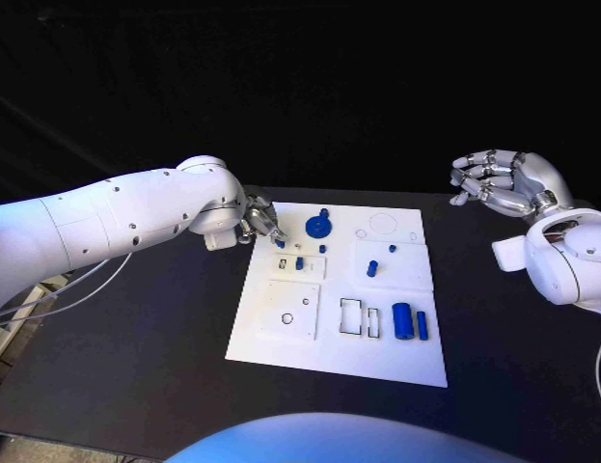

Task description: Assemble the parts on the task board

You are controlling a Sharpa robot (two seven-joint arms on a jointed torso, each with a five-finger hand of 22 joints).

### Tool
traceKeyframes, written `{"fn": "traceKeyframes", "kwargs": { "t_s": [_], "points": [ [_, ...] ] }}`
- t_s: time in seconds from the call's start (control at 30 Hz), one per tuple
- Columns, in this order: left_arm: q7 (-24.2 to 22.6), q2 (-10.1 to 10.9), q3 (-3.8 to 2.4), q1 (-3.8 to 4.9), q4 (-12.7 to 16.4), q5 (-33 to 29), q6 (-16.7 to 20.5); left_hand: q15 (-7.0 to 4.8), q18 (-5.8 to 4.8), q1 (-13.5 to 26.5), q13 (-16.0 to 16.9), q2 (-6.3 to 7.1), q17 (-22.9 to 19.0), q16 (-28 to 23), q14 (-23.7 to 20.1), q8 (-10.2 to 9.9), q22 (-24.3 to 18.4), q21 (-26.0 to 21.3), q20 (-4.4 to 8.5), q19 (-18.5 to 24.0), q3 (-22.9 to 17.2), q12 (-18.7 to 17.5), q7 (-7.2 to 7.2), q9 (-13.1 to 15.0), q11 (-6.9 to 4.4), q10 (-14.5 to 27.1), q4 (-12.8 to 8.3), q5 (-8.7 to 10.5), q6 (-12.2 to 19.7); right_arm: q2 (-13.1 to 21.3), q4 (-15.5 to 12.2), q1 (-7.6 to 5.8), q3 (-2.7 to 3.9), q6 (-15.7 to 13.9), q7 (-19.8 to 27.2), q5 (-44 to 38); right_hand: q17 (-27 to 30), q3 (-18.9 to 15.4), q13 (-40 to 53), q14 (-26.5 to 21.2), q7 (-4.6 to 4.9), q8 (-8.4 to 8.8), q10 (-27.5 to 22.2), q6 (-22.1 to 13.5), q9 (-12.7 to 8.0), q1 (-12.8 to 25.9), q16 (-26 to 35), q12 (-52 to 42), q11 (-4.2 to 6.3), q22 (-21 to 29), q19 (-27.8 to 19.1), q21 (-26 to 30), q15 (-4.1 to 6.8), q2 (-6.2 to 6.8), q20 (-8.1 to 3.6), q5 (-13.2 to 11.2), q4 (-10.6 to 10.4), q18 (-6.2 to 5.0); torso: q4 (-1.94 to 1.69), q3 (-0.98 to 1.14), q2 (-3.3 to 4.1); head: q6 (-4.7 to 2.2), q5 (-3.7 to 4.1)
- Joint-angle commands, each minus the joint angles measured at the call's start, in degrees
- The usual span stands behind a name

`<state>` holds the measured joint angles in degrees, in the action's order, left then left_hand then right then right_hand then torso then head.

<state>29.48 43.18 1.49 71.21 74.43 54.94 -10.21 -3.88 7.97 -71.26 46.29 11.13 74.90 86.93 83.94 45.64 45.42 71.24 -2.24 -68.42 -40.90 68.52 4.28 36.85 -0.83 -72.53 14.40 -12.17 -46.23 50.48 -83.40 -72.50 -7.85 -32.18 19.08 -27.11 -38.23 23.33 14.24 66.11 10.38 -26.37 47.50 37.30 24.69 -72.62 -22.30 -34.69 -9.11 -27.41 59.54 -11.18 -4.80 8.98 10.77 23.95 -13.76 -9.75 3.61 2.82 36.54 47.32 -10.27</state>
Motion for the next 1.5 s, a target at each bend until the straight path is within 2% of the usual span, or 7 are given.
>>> {"fn": "traceKeyframes", "kwargs": {
  "t_s": [0.03, 0.27, 0.33, 0.57, 0.7, 0.73, 1.5],
  "points": [
    [-0.8, 0.3, -0.02, -0.36, 1.4, 1.4, 2.9, -0.33, 0.09, 0.6, 0.1, 0.15, 8.5, 0.2, 4.4, 0.4, 0.1, 0.2, 0.03, -0.4, -10.0, 0.2, -0.74, 3.2, -0.07, -0.5, -9.6, -0.21, -1.0, 0.0, 0.0, 0.05, 0.02, 0.0, 0.6, -0.1, -0.1, 0.0, -0.1, 0.3, 3.03, -0.32, -0.4, -0.4, -0.1, 0.3, 0.2, -0.2, -0.01, 0.0, 0.2, 0.3, -0.20, -0.53, 0.26, 0.0, 0.2, -0.57, 0.08, 0.00, 0.05, 0.00, -0.26],
    [-0.6, 0.8, 0.03, -1.19, 2.9, 3.4, 2.6, -0.49, 0.02, 1.5, -0.7, 0.65, 8.5, 0.2, 4.4, 0.9, 0.6, 0.5, 0.17, -0.6, -11.2, -0.1, -0.95, 3.3, -0.27, -0.6, -10.0, -0.51, -1.3, 0.0, 0.0, 0.10, 0.01, 0.0, 0.6, -0.1, -0.1, 0.0, -0.1, 0.3, 3.03, -0.32, -0.4, -0.4, -0.1, 0.3, 0.2, -0.2, -0.01, 0.0, 0.2, 0.3, -0.20, -0.53, 0.26, 0.0, 0.2, -0.57, 0.17, 0.06, 0.10, 0.14, -0.34],
    [-0.5, 0.8, 0.07, -1.41, 3.0, 3.7, 2.4, -0.58, -0.01, 2.0, 0.3, 0.99, 8.5, 0.2, 4.4, 1.3, 0.8, 0.7, 0.25, -0.7, -11.9, 0.4, -1.07, 3.4, -0.37, -1.1, -10.2, -0.58, -1.5, 0.0, 0.0, 0.10, 0.01, 0.0, 0.6, -0.1, -0.1, 0.0, -0.1, 0.3, 3.03, -0.32, -0.4, -0.4, -0.1, 0.3, 0.2, -0.2, -0.01, 0.0, 0.2, 0.3, -0.20, -0.53, 0.26, 0.0, 0.2, -0.57, 0.17, 0.08, 0.11, 0.17, -0.33],
    [-0.1, 0.9, 0.15, -2.29, 3.6, 5.0, 1.5, -0.71, -0.04, 2.9, 0.4, 1.44, 8.5, 0.2, 4.4, 1.9, 0.9, 0.8, 0.38, -0.7, -13.0, 0.5, -1.24, 3.6, -0.52, -1.3, -10.5, -0.69, -1.6, 0.1, 0.0, 0.13, 0.01, 0.0, 0.6, 0.0, -0.1, 0.0, -0.1, 0.3, 3.03, -0.32, -0.4, -0.4, -0.1, 0.3, 0.2, -0.2, -0.01, 0.0, 0.2, 0.3, -0.20, -0.53, 0.26, 0.0, 0.2, -0.57, 0.18, 0.07, 0.12, 0.43, -0.34],
    [0.1, 0.9, 0.17, -2.48, 3.9, 5.8, 1.3, -0.76, -0.06, 3.2, 0.1, 1.63, 8.5, 0.2, 4.4, 2.1, 1.1, 0.9, 0.42, -0.8, -13.3, 0.5, -1.31, 3.7, -0.59, -1.4, -10.6, -0.82, -1.7, 0.1, 0.0, 0.14, 0.01, 0.0, 0.6, 0.0, -0.1, 0.0, -0.1, 0.3, 3.03, -0.32, -0.4, -0.4, -0.1, 0.3, 0.2, -0.2, -0.01, 0.0, 0.2, 0.3, -0.20, -0.53, 0.26, 0.0, 0.2, -0.57, 0.20, 0.12, 0.09, 0.66, -0.37],
    [0.1, 1.0, 0.18, -2.52, 3.9, 6.0, 1.3, -0.82, -0.08, 3.7, 2.8, 1.93, 8.5, 0.2, 4.4, 2.6, 1.2, 1.0, 0.46, -0.8, -13.5, 1.8, -1.47, 3.9, -0.69, -2.4, -10.6, -0.90, -2.0, 0.1, 0.0, 0.14, 0.01, 0.0, 0.6, 0.0, -0.1, 0.0, -0.1, 0.3, 3.03, -0.32, -0.4, -0.4, -0.1, 0.3, 0.2, -0.2, -0.01, 0.0, 0.2, 0.3, -0.20, -0.53, 0.26, 0.0, 0.2, -0.57, 0.21, 0.13, 0.10, 0.68, -0.38],
    [0.9, 0.6, 0.46, -2.99, 4.1, 10.0, 0.8, -0.97, -0.07, 4.4, 3.0, 2.34, 8.5, 0.2, 4.4, 3.2, 1.2, 1.0, 0.60, -0.8, -14.3, 2.0, -1.69, 4.3, -0.89, -2.5, -10.7, -1.09, -2.1, 0.0, 0.0, 0.21, 0.01, 0.1, 0.6, 0.1, -0.2, -0.1, -0.3, 0.3, 3.03, -0.39, -0.5, -0.4, -0.1, 0.3, 0.3, -0.4, -0.02, 0.2, 0.3, 0.4, -0.21, -0.57, 0.27, 0.0, 0.3, -0.57, 0.19, 0.09, 0.09, 0.94, -0.47]
  ]
}}
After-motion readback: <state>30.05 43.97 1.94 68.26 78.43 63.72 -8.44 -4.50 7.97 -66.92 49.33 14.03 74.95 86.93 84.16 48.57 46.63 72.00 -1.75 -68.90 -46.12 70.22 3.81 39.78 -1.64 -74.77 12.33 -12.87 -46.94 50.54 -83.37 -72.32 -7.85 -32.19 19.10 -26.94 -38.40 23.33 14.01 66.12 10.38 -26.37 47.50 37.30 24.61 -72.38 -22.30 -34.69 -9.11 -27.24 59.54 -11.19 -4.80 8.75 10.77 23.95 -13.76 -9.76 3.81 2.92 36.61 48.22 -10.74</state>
